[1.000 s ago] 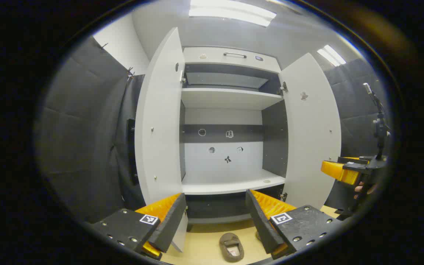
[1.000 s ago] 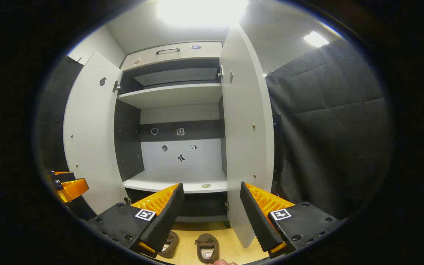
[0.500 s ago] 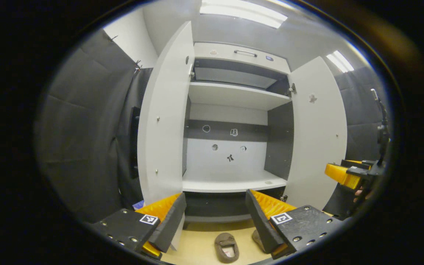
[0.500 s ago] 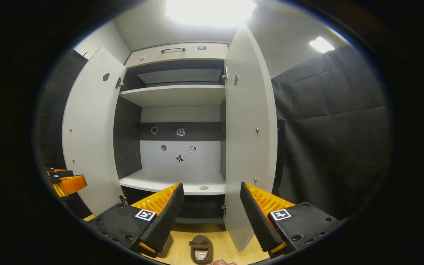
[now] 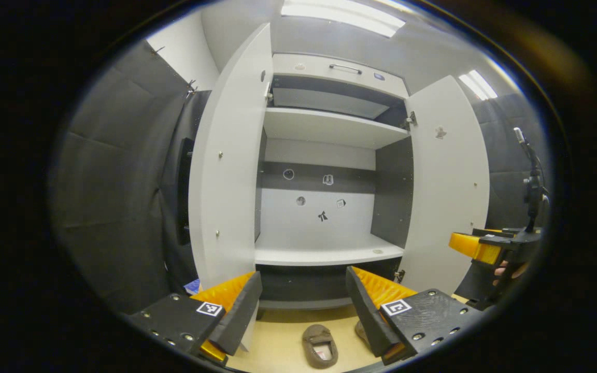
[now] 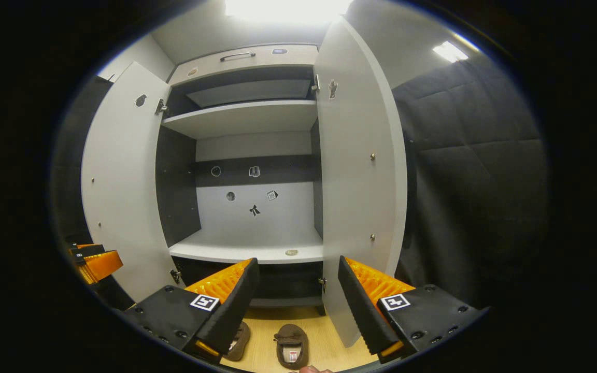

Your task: Grab one shoe with the right hand and put it into the shoe cabinet, grab the other shoe with the left hand and put it into the shoe cabinet; then close the right door with the right hand and the left door with the left hand.

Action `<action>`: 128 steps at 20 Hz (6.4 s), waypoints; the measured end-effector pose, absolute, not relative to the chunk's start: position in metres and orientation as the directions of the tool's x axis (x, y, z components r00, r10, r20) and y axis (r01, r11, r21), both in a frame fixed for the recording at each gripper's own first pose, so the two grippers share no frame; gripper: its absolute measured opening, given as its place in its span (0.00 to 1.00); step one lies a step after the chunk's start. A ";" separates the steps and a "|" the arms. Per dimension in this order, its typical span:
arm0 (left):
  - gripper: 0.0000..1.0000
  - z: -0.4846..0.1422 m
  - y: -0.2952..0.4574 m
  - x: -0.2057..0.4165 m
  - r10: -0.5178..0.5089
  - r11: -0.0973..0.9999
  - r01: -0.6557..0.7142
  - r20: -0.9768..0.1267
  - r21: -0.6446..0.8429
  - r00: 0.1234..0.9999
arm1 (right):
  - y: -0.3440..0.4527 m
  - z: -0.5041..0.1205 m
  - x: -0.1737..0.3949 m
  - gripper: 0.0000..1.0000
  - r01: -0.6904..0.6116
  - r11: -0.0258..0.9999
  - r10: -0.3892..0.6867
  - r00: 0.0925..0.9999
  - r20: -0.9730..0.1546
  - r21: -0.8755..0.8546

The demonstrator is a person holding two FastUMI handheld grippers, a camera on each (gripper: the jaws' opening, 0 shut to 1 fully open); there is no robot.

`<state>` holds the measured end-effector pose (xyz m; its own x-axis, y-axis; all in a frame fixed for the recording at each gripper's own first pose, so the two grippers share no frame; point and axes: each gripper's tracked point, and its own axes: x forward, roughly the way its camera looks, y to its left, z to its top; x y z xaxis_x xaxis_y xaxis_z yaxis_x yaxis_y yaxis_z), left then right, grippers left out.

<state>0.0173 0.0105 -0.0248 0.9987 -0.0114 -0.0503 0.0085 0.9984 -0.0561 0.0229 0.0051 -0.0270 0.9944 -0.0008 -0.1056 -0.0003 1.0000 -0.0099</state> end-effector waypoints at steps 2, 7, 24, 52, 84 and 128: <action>0.89 -0.029 0.011 0.019 -0.017 0.998 0.014 -0.061 -0.060 0.998 | 0.007 -0.032 0.025 0.95 -0.010 1.000 0.009 0.991 -0.132 -0.009; 1.00 -0.039 0.015 0.018 -0.022 0.997 0.016 -0.087 -0.071 0.996 | 0.024 -0.047 0.034 0.95 -0.045 0.999 0.044 0.981 -0.190 -0.002; 0.94 -0.068 0.024 0.010 -0.047 0.998 0.039 -0.157 -0.053 0.986 | 0.074 -0.248 0.047 0.98 -0.183 0.969 0.247 0.639 -0.729 0.168; 1.00 -0.121 0.016 -0.002 -0.030 0.997 0.009 -0.253 -0.081 0.967 | 0.058 -0.454 0.103 0.47 0.005 0.996 -0.072 0.562 -0.824 -0.083; 0.94 -0.128 -0.014 0.029 -0.174 0.985 0.170 -0.241 -0.039 0.955 | 0.084 -0.165 0.073 0.04 -0.114 0.984 0.167 0.855 -0.492 0.135; 0.94 -0.036 0.000 0.059 0.270 0.962 -0.273 -0.175 0.008 0.947 | 0.164 -0.095 0.399 0.40 -0.250 0.922 0.376 0.766 -0.522 0.296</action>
